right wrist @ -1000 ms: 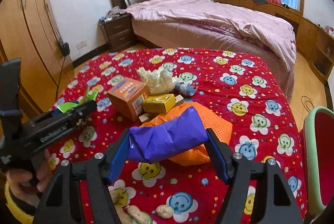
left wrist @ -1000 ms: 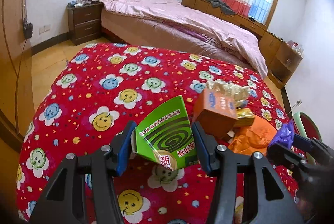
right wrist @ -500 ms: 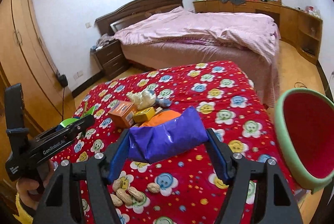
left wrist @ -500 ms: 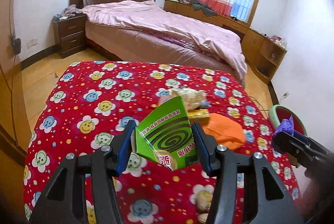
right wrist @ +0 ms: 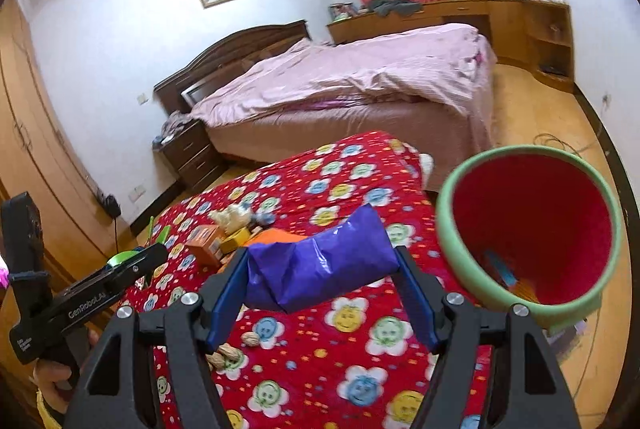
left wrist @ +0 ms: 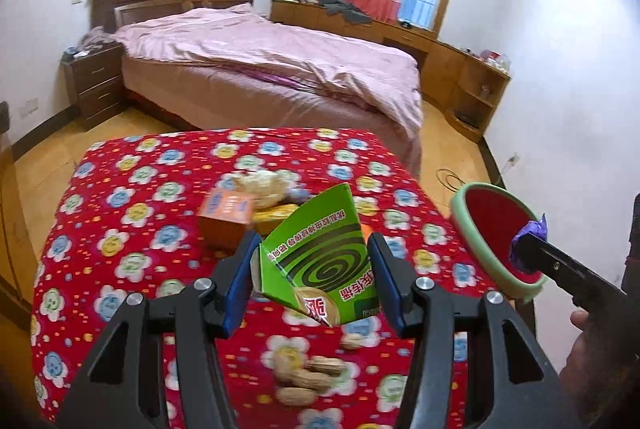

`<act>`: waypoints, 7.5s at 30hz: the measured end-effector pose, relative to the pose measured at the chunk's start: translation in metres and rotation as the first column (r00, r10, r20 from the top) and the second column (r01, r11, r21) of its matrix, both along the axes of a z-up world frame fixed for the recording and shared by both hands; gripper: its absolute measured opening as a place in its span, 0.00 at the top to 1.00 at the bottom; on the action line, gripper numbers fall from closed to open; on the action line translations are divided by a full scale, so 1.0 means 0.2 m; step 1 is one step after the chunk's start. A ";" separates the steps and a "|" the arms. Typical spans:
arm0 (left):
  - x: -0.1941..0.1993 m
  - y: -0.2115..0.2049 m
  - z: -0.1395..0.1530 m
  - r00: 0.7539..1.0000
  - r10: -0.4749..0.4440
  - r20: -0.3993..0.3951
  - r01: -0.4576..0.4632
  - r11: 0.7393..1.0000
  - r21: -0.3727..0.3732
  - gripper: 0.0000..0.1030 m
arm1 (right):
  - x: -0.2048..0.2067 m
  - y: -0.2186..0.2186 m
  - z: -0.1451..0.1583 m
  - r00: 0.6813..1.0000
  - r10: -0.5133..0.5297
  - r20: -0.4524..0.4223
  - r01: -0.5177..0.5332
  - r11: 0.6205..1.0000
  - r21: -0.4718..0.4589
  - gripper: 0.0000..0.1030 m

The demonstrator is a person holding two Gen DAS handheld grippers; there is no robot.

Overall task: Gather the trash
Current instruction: 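Carry the green box and purple bag over the red bucket and open both tools, then move both open tools back over the bedspread toward the orange box, then grasp the orange tea box with the left tool while the right tool grasps the yellow box, then carry the orange and yellow boxes over the red bucket and open both tools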

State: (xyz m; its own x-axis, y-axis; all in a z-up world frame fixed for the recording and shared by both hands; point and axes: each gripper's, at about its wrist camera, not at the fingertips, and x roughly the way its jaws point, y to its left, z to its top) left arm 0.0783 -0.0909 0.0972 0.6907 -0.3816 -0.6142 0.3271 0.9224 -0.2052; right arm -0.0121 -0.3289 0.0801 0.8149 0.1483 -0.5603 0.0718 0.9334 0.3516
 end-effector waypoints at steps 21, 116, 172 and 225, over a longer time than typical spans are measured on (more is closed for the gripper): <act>0.00 -0.77 -0.01 0.960 -0.268 -0.075 0.271 0.962 0.025 0.47 | -0.20 -0.74 -0.15 0.969 -0.236 -0.079 0.242 0.967 0.080 0.30; 0.49 0.02 -0.20 0.988 0.104 -0.117 -0.080 0.978 0.190 0.39 | -0.11 -0.66 -0.31 0.935 -0.308 -0.173 0.332 0.934 0.132 0.15; 0.45 0.71 -0.37 0.922 0.375 -0.102 -0.373 0.927 0.031 0.48 | 0.66 0.69 -0.24 0.969 0.146 -0.199 -0.186 0.963 -0.195 0.15; 0.15 0.42 -0.09 0.972 0.229 -0.059 -0.232 0.972 -0.041 0.48 | 0.31 0.40 -0.11 0.990 0.104 -0.094 -0.105 0.994 -0.007 0.55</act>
